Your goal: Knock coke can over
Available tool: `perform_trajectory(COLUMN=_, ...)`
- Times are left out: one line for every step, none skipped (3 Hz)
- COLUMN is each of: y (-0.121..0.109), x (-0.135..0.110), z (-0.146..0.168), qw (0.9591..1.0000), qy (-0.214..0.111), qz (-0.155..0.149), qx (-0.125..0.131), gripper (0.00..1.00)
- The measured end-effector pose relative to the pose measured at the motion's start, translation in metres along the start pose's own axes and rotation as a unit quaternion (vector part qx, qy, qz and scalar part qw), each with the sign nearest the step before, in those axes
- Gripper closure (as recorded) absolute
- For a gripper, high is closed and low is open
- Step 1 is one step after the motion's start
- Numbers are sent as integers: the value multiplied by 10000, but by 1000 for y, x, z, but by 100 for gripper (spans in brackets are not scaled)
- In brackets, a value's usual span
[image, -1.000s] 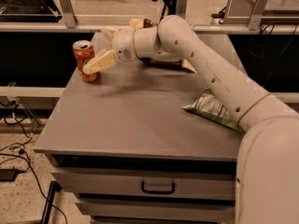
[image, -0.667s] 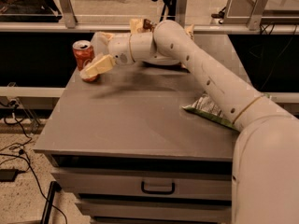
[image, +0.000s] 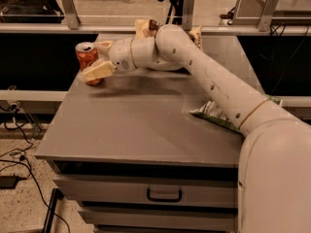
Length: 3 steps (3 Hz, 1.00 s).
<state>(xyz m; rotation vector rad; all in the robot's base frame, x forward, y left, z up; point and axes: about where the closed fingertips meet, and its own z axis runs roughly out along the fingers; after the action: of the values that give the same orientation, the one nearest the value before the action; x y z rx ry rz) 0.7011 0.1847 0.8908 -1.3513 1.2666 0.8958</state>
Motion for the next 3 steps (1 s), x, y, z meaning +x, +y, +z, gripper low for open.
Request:
perform_trajectory(y=1, x=0, z=1, qw=10000, qy=-8, qz=-35, qx=-23, gripper=47)
perform_trajectory(y=0, x=-4, z=-6, qw=9999, qy=-83, qz=-107, qx=25, gripper=77)
perform_trajectory(y=-3, x=-11, z=-18, qw=9996, qy=-104, qz=-223, qx=115, gripper=99)
